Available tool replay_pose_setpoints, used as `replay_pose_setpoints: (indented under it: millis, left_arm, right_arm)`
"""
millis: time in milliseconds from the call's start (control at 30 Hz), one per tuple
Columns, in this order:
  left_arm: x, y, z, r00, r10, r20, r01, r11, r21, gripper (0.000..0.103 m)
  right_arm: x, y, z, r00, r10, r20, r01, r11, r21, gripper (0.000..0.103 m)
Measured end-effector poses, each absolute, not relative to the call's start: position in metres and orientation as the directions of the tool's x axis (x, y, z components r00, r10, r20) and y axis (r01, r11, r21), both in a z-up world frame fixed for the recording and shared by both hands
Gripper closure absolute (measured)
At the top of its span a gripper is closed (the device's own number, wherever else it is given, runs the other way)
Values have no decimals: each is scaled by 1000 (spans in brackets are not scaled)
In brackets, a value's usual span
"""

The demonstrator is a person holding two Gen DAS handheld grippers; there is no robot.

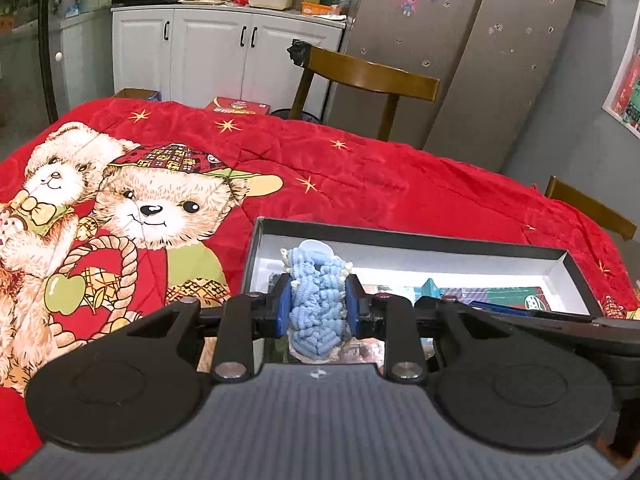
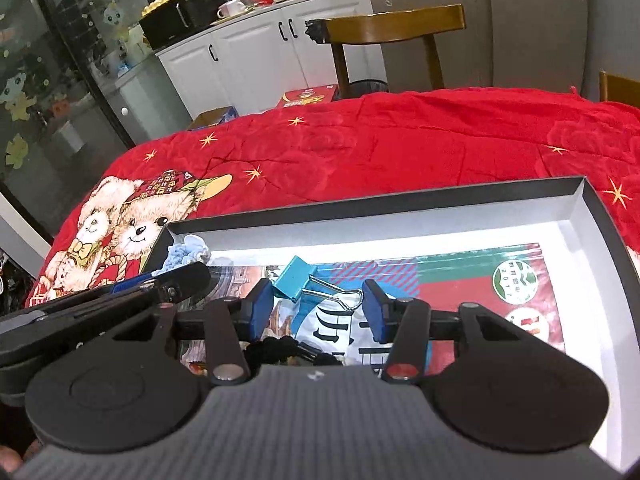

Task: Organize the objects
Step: 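Lower the scrunchie into the box and open the left tool while the right tool releases the clip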

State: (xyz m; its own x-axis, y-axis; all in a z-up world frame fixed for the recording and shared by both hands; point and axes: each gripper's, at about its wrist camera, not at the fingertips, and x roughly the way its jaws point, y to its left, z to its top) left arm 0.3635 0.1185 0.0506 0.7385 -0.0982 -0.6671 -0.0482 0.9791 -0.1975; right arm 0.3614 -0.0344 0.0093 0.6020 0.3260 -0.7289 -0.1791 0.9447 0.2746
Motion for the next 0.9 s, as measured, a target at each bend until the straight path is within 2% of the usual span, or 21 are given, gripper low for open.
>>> replay_pose_setpoints:
  millis: [233, 300, 400, 433, 533, 633, 767, 800, 833, 900]
  left_arm:
    - [365, 119, 50, 736, -99, -670, -51, 978, -201, 71]
    - [366, 121, 49, 727, -103, -679, -61, 975, -213, 67]
    - [368, 125, 48, 717, -108, -689, -74, 971, -229, 63]
    - [368, 126, 48, 717, -113, -688, -74, 969, -236, 63]
    - [368, 129, 50, 722, -130, -680, -75, 962, -263, 60]
    - [364, 129, 57, 738, -99, -667, -83, 968, -236, 51]
    - [352, 128, 74, 802, -73, -593, -51, 980, -190, 44]
    - [349, 129, 78, 814, -68, -577, -48, 982, -184, 39]
    - [347, 130, 82, 820, -75, -567, -42, 981, -190, 33]
    - [343, 134, 90, 826, -116, -551, -20, 972, -235, 31]
  right_arm:
    - [363, -35, 8, 590, 344, -731, -195, 939, 284, 49]
    - [363, -35, 8, 589, 348, -730, -198, 937, 287, 49]
    - [363, -36, 8, 593, 350, -725, -195, 936, 293, 43]
    - [364, -37, 8, 591, 352, -726, -192, 935, 298, 38]
    - [366, -41, 9, 582, 380, -719, -189, 923, 335, 36]
    - [366, -45, 11, 579, 408, -706, -194, 910, 366, 34]
    - [362, -46, 19, 600, 422, -680, -217, 904, 369, 32]
    - [361, -47, 22, 599, 427, -677, -219, 901, 374, 32]
    - [360, -48, 24, 599, 434, -673, -223, 897, 381, 32]
    - [358, -50, 31, 610, 446, -654, -234, 891, 390, 32]
